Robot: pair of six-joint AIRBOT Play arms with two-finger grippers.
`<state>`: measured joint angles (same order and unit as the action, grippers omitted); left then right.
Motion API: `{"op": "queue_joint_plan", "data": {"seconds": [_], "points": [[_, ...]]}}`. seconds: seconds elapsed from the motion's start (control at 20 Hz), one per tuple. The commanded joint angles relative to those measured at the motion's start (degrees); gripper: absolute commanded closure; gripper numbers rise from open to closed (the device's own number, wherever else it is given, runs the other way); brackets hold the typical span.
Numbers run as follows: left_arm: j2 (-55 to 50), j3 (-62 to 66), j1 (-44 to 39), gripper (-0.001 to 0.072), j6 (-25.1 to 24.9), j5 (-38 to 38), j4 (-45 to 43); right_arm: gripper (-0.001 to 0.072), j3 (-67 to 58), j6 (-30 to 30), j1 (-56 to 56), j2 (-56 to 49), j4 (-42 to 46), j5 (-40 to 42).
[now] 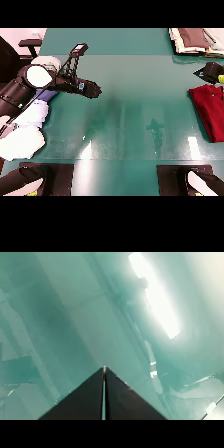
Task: Fold the shirts.
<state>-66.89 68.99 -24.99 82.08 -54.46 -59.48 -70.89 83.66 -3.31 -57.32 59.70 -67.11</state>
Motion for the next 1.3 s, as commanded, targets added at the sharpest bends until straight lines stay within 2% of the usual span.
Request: {"op": "queue_joint_plan", "data": {"seconds": [0.0, 0.55, 0.85, 1.15, 1.2, 1.25], "points": [[0.0, 0.0, 0.0, 0.0682, 0.0, 0.0, 0.0, 0.0693, -0.1, 0.0, 0.1, -0.1, 0.0, -0.1], [0.0, 0.1, 0.0, 0.0682, 0.5, 0.1, 1.2, 0.0693, -0.1, 0.0, 0.1, -0.1, 0.0, -0.4], [0.0, 0.0, 0.0, 0.0682, 0.5, 8.3, 1.7, 0.0693, -0.1, 0.0, 0.1, -0.1, 0.0, -0.4], [0.0, 0.0, 0.0, 0.0679, -0.3, 12.2, 0.7, 0.0693, -0.1, 0.1, 0.1, -0.1, -0.1, -0.9], [0.0, 0.1, 0.0, 0.0477, -2.2, 13.9, -1.2, 0.0693, -0.1, 0.1, 0.1, -0.1, -0.1, -0.9], [0.0, 0.1, 0.0, 0.0074, -3.7, 16.7, -5.8, 0.0693, -0.1, 0.1, 0.1, -0.1, -0.1, -1.0]]}}
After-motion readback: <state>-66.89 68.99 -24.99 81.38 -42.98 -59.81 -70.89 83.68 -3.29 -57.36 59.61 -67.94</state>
